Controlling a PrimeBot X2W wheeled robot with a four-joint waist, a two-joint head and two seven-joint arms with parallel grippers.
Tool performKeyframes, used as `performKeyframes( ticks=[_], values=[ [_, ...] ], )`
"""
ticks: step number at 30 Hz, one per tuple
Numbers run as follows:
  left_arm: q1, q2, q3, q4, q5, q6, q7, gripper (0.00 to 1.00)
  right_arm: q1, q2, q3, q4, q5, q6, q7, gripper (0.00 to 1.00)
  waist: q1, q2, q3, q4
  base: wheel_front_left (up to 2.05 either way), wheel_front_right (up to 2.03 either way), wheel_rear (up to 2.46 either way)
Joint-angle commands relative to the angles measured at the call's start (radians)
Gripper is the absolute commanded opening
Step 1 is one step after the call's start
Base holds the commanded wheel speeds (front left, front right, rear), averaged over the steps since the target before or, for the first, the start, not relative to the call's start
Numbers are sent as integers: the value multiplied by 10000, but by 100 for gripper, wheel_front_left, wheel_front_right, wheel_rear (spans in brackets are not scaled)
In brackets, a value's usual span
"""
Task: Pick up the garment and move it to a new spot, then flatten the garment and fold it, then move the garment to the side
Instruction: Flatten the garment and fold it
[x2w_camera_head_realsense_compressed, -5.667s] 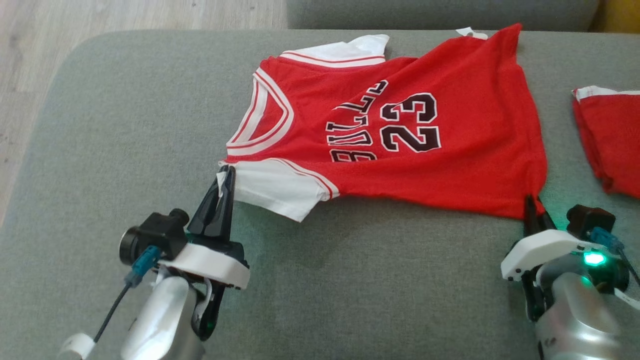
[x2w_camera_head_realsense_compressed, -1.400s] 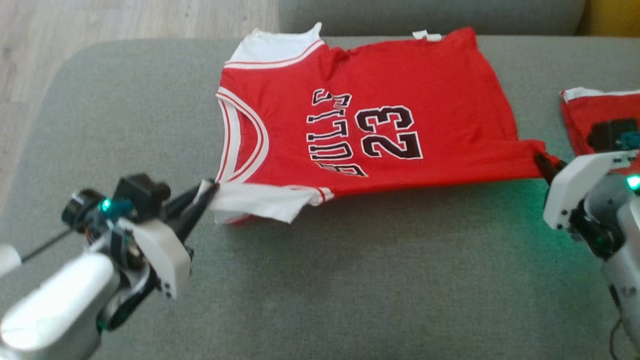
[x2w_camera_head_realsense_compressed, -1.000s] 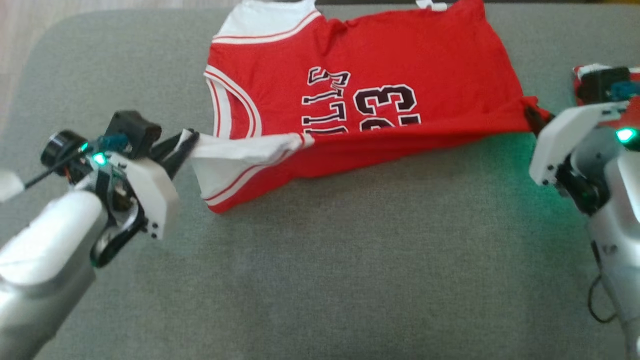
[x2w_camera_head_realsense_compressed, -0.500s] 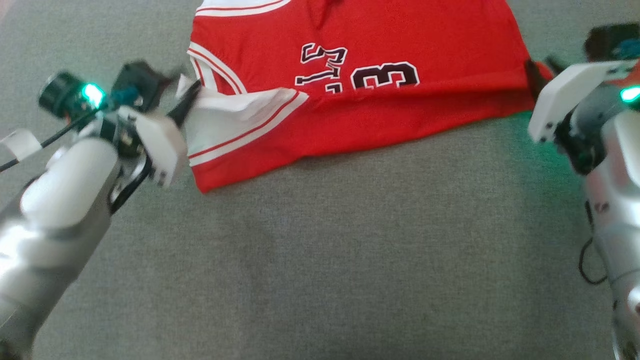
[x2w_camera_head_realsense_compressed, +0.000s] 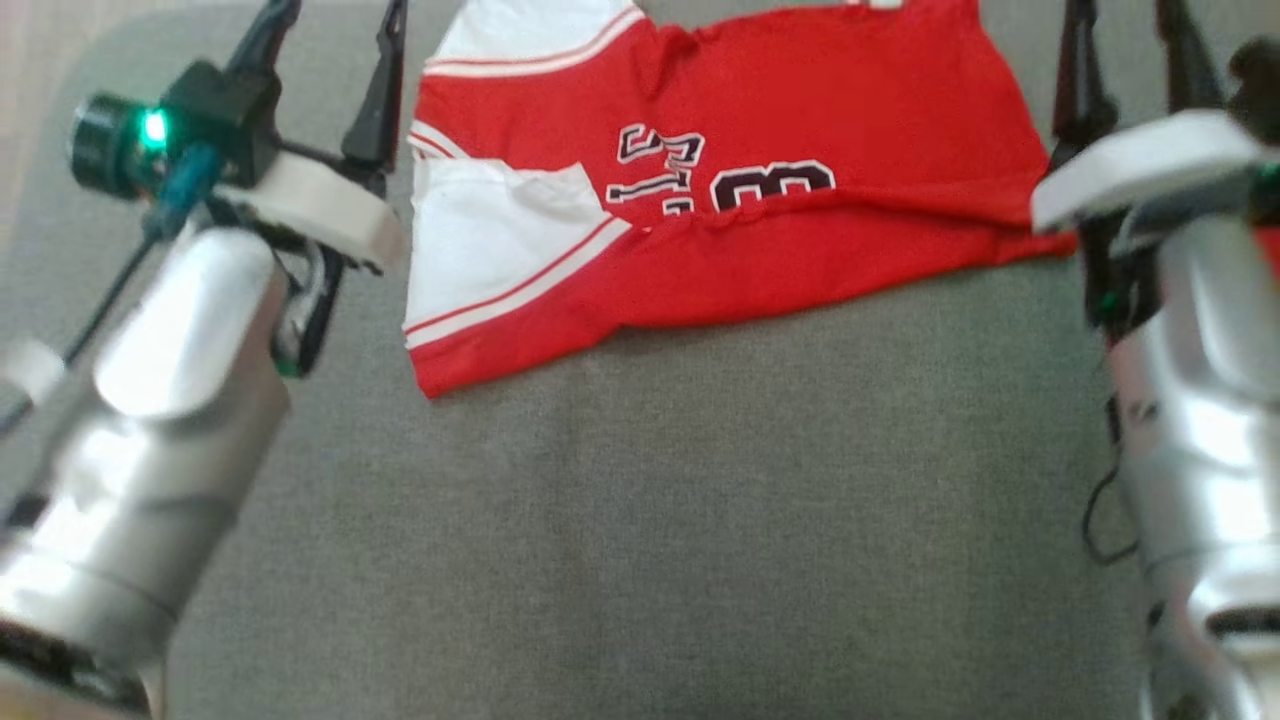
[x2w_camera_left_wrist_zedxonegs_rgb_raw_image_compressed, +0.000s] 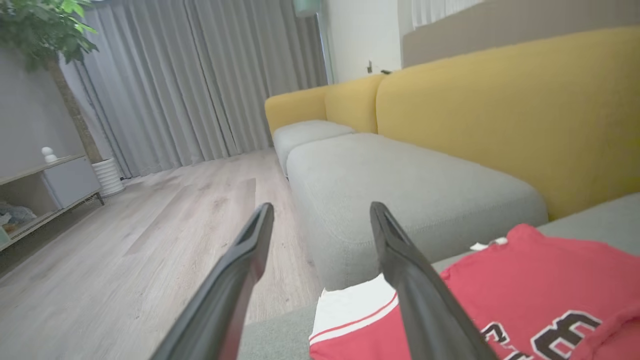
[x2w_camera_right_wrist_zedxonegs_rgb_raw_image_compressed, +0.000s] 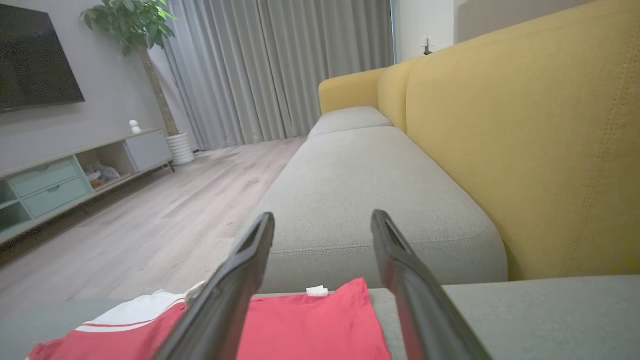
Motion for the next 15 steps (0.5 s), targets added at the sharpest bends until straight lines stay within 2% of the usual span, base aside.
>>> performKeyframes(
  ticks=[1, 4, 9, 11, 15],
  values=[
    [134, 263, 722, -663, 6, 229, -86, 100, 450, 266, 93, -557, -65, -17, -228, 100, 1, 0, -326, 86, 0, 0, 0],
    [1299, 126, 1625, -1838, 162, 664, -90, 100, 1380, 531, -170, -1342, -152, -17, -394, 100, 1, 0, -609, 116, 0, 0, 0],
    [3578, -278, 2633, -3373, 758, 1077, -93, 100, 3310, 787, -699, -2985, -477, -17, -431, 100, 1, 0, -908, 161, 0, 0, 0],
    [4369, -465, 2889, -3744, 1042, 1153, -93, 100, 4092, 815, -770, -3524, -346, -17, -433, 100, 1, 0, -960, 184, 0, 0, 0],
    [5607, -846, 3247, -3909, 1411, 1109, -94, 100, 5347, 823, -283, -4149, 68, -17, -434, 100, 1, 0, -1038, 155, 0, 0, 0]
  ],
)
